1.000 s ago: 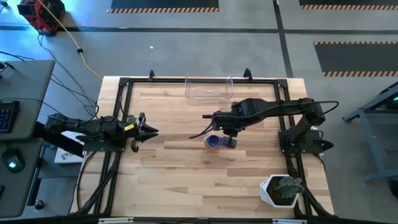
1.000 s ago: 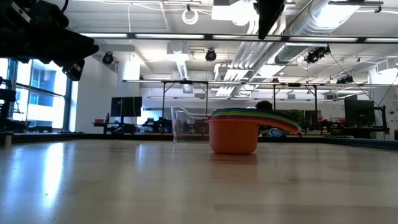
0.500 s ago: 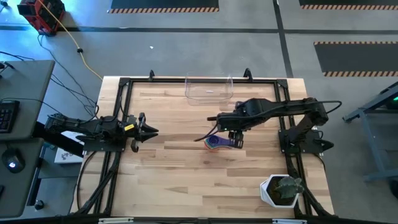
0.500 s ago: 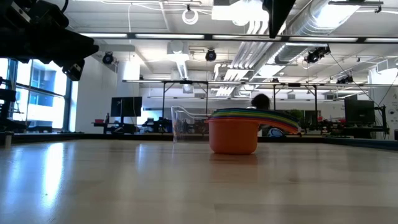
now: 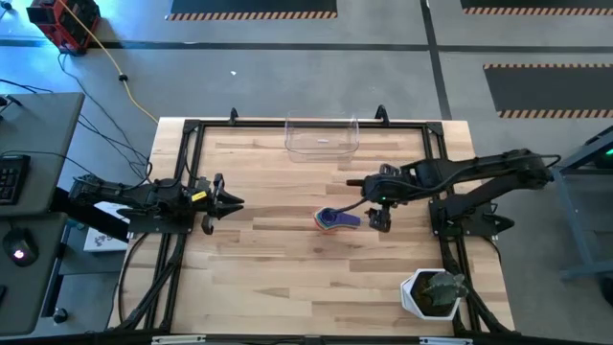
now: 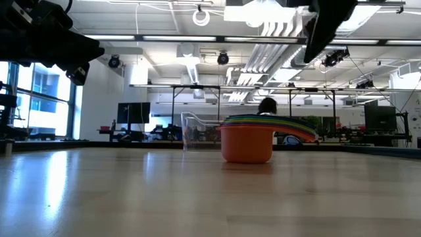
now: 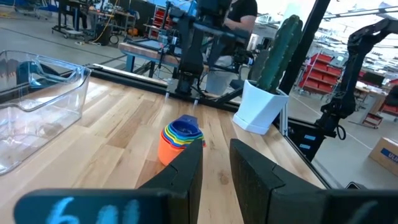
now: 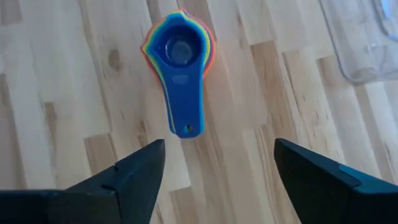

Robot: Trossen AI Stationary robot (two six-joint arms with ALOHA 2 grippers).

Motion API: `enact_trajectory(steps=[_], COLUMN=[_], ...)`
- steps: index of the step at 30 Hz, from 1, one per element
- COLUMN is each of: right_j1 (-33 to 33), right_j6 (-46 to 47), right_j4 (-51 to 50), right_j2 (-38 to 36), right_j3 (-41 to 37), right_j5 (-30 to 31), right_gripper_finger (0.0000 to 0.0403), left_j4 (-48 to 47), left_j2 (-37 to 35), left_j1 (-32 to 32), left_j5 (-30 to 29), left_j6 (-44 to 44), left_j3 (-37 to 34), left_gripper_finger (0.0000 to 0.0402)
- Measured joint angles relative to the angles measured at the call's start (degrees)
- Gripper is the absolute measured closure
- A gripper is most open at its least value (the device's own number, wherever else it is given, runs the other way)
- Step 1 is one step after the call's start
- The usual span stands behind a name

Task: Nest measuring cups in basket
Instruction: Put the nested measuring cups into the transparent bin

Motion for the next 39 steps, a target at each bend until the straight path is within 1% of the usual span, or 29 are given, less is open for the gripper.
enact_trajectory(steps=[5, 9, 11, 16, 23, 39], right_j1=[-0.3, -1.5, -2.0, -2.6, -3.4, -4.8], right_j6=[-3.1, -6.0, -6.4, -7.4, -8.7, -10.4], right_j4=[3.8, 9.2, 11.6, 16.6, 19.3, 21.7], right_j2=[-0.8, -0.4, -0.2, 2.7, 9.0, 16.0], right_j3=[-4.9, -8.2, -9.3, -10.2, -10.2, -10.2], right_j5=[0.2, 0.1, -0.4, -2.1, -6.4, -9.1], right_gripper_finger=[0.0069, 0.003, 0.002, 0.0015, 0.0015, 0.0016], left_j4=[0.0, 0.0, 0.0, -0.1, -0.1, 0.0], left_j2=[0.0, 0.0, 0.0, 0.0, 0.0, 0.0], left_j1=[0.0, 0.0, 0.0, 0.0, 0.0, 0.0], left_j5=[0.0, 0.0, 0.0, 0.0, 0.0, 0.0], left_j6=[0.0, 0.0, 0.0, 0.0, 0.0, 0.0], left_j3=[0.0, 0.0, 0.0, 0.0, 0.0, 0.0], left_gripper_finger=[0.033, 0.033, 0.033, 0.033, 0.033, 0.033])
